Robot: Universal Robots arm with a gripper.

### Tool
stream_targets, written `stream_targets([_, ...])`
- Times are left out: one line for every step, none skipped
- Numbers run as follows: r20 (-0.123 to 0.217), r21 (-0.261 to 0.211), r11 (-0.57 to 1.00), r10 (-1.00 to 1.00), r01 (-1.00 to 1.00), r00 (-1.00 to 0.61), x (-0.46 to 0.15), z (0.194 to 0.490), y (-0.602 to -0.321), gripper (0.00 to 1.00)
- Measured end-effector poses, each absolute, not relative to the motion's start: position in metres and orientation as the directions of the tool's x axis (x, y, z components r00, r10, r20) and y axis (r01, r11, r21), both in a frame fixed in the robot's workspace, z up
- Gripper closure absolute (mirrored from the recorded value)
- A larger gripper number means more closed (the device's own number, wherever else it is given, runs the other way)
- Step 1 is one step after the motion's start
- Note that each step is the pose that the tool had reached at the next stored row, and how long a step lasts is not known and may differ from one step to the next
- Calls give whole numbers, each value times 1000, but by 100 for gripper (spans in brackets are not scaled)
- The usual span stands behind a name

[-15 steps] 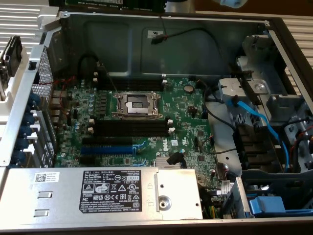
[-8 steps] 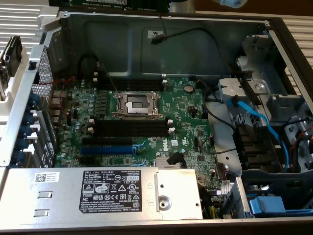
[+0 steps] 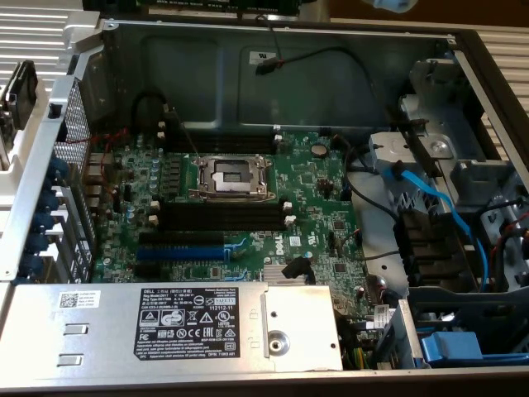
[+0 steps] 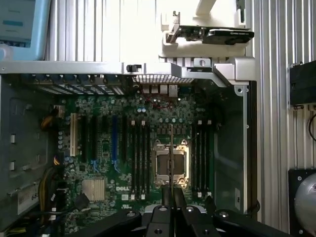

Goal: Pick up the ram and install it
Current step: 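Pick up the ram and move it above insertion slot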

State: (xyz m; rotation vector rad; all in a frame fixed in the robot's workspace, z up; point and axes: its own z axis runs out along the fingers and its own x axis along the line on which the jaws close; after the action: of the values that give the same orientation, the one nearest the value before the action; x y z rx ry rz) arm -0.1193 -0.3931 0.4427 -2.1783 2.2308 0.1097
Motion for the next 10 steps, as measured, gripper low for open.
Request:
stream_targets([-67, 35, 28, -997, -999, -30, -119, 441, -393, 88])
stream_targets([-66, 35, 32, -997, -999, -35, -119, 440, -393, 88])
stream_targets([-66, 35, 36, -997, -999, -38, -119, 438, -393, 88])
stream_targets([-67, 35, 37, -997, -999, -39, -119, 436, -393, 88])
stream_targets([-66, 35, 37, -997, -999, -40, -119, 434, -394, 88])
stream_targets([-66, 34, 38, -997, -999, -40, -119, 433, -394, 88])
stream_targets([-66, 34, 38, -997, -999, -41, -119, 431, -395, 88])
stream_targets([-66, 34, 39, -997, -999, -41, -119, 429, -397, 88])
stream_targets([-66, 34, 39, -997, -999, -41, -119, 428, -399, 88])
stream_targets([-66, 34, 39, -997, -999, -41, -119, 426, -401, 88])
